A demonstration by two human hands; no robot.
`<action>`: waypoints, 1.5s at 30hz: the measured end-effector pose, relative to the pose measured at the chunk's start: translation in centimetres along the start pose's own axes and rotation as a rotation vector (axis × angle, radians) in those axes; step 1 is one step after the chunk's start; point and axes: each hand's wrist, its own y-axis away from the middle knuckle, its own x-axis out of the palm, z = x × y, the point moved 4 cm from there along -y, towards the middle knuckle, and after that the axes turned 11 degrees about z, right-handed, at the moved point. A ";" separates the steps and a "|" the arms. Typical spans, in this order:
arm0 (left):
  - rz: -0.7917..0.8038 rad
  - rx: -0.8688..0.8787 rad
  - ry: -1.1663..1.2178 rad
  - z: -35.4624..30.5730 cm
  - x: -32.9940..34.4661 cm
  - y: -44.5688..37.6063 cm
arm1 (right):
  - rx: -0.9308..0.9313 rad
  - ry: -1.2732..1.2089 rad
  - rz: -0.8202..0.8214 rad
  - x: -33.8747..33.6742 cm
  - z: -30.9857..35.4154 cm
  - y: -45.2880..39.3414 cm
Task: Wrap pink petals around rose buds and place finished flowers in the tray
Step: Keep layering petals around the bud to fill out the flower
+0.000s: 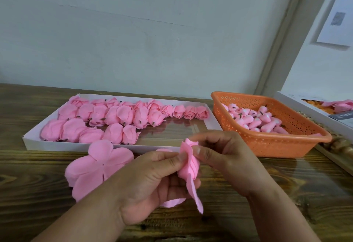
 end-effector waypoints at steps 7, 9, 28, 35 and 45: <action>-0.040 0.087 0.068 -1.1 -0.2 0.4 | -0.314 0.088 -0.118 -1.0 2.3 1.0; -0.090 0.124 0.089 -1.4 -0.5 0.5 | -0.278 0.147 0.012 -0.5 2.7 1.0; -0.097 0.194 -0.005 -1.7 -0.7 0.5 | -0.433 0.600 -0.113 1.9 3.8 0.9; -0.148 0.142 -0.065 -1.5 -1.1 0.6 | -0.451 0.717 -0.119 2.4 3.8 0.9; -0.190 0.173 -0.059 -1.7 -1.8 0.3 | -0.309 0.349 -0.041 1.5 2.9 0.5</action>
